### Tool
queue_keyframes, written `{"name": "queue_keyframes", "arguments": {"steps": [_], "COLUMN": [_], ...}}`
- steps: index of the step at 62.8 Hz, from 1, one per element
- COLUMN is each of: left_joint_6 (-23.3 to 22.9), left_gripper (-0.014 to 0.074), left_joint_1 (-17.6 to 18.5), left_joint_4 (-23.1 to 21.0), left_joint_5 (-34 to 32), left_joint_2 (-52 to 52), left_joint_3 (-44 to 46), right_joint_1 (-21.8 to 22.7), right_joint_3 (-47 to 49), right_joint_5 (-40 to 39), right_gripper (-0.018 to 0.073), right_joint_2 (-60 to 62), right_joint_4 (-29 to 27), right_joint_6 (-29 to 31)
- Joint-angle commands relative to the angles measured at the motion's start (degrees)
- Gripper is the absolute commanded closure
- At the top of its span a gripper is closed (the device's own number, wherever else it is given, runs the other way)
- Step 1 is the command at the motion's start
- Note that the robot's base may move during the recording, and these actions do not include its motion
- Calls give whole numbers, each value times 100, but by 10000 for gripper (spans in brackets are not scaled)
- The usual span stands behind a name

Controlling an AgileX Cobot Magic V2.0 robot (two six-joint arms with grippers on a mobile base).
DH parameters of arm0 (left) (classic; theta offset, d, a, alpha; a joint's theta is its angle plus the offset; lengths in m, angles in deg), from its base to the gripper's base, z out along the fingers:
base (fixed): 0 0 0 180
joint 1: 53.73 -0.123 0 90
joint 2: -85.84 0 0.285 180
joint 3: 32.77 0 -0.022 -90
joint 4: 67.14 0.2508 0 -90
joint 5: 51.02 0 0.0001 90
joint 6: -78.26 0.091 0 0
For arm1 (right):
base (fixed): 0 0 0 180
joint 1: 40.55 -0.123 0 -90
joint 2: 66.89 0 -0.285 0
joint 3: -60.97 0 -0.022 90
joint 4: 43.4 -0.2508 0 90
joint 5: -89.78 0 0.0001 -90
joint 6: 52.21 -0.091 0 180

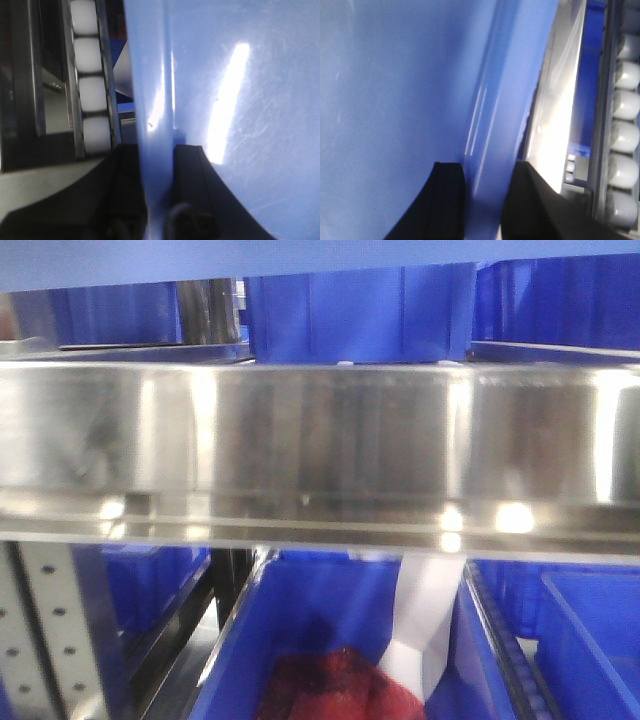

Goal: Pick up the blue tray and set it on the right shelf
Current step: 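Align the held tray above the roller shelf level, then lower the tray onto the roller shelf with both grippers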

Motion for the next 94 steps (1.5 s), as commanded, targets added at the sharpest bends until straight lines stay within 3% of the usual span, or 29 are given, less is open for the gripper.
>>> {"name": "queue_keyframes", "arguments": {"steps": [1,94], "left_joint_6": [149,149], "left_gripper": [645,645], "left_joint_1": [45,45], "left_joint_4": [-90,-90], "left_joint_5": [579,543], "left_joint_2": [-157,-157], "left_joint_3": [137,137], "right_joint_1": [-2,-2], "right_joint_3": [169,169], "right_joint_5": [-401,-442], "right_gripper": [503,503], "right_joint_2": [117,117], "right_joint_4": [138,138], "right_joint_6": [152,152]}}
